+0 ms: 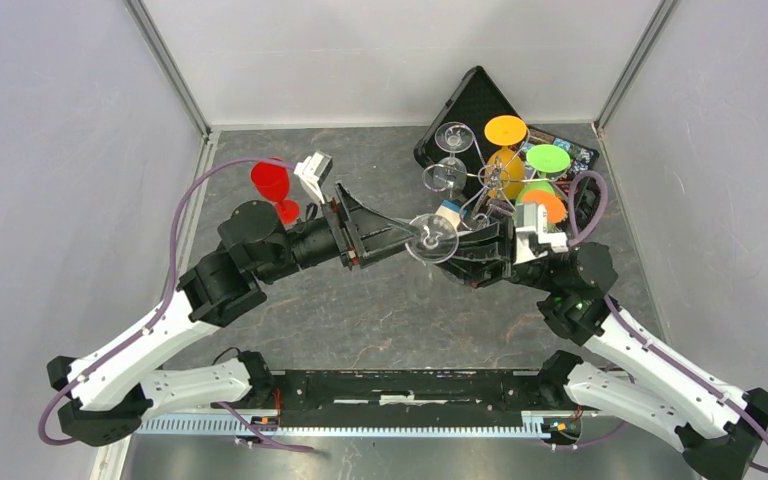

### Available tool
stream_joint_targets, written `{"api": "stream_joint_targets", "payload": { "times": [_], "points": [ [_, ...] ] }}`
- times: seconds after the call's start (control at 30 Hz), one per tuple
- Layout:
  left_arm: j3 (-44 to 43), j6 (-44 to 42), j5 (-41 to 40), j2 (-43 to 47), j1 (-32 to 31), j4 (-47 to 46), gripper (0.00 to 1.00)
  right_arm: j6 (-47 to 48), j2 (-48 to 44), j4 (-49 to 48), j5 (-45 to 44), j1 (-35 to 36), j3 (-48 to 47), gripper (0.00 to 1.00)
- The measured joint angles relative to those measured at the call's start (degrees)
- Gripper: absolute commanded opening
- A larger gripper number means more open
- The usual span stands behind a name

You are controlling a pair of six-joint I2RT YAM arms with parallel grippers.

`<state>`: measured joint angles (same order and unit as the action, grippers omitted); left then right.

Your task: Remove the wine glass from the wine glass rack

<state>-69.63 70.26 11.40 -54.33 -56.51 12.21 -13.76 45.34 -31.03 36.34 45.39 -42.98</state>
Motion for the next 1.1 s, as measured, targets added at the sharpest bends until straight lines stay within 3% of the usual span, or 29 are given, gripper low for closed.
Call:
{"api": "stream_joint_targets", "payload": {
  "times": [0.17, 0.4, 0.67, 0.97, 1.1],
  "points": [
    [5.1, -0.9, -6.6, 4.2, 1.6, 0.3, 1.0, -2.8, -2.8, -1.3, -8.9, 0.3, 1.9, 0.0],
    [15.9, -0.7, -10.8, 9.6, 3.5, -1.9, 1.0, -10.3, -7.6, -9.4, -25.4, 0.3, 3.6, 0.0],
    [19.1, 0.9, -6.7, 7.3, 3.8, -11.8, 1.0, -21.1, -8.0, -18.9, -38.1, 0.3, 4.5, 0.0],
    [23.2, 8.0, -1.8, 6.1, 3.9, -28.2, 0.71, -26.4, -5.0, -23.4, -43.8, 0.3, 5.7, 0.0],
    [23.8, 10.4, -0.5, 5.0, 3.9, -32.4, 0.66, -27.3, -3.3, -26.2, -44.4, 0.3, 5.7, 0.0]
  ]
}}
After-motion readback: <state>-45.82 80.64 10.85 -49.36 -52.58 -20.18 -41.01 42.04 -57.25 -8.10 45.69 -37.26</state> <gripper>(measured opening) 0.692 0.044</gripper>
